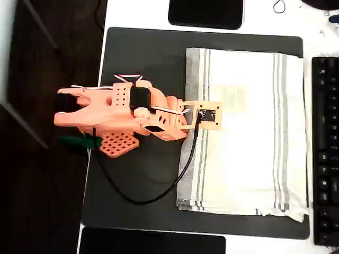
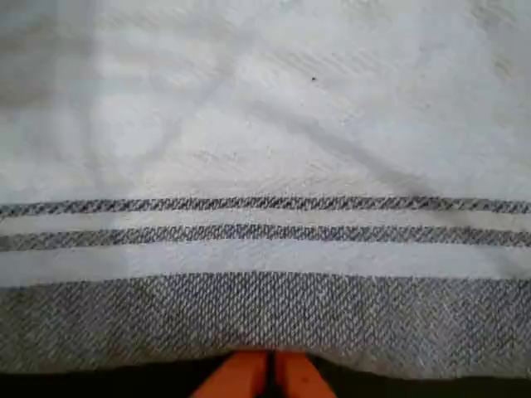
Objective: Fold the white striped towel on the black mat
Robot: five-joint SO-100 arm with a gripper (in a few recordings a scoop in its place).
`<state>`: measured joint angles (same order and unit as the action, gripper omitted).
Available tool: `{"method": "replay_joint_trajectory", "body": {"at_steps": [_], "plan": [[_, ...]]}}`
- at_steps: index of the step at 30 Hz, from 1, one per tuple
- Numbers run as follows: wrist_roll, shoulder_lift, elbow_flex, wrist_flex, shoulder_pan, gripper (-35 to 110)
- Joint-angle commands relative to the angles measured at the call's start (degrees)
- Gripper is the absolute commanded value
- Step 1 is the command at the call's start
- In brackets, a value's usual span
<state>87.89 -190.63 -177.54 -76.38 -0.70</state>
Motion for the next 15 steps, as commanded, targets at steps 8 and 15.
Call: {"method": "replay_joint_trajectory", "body": {"at_steps": [8, 15], "plan": [[0.5, -0.4, -1.0, 0.5, 1.1, 0], [-0.4, -0.4, -1.0, 0.5, 1.1, 0]]}}
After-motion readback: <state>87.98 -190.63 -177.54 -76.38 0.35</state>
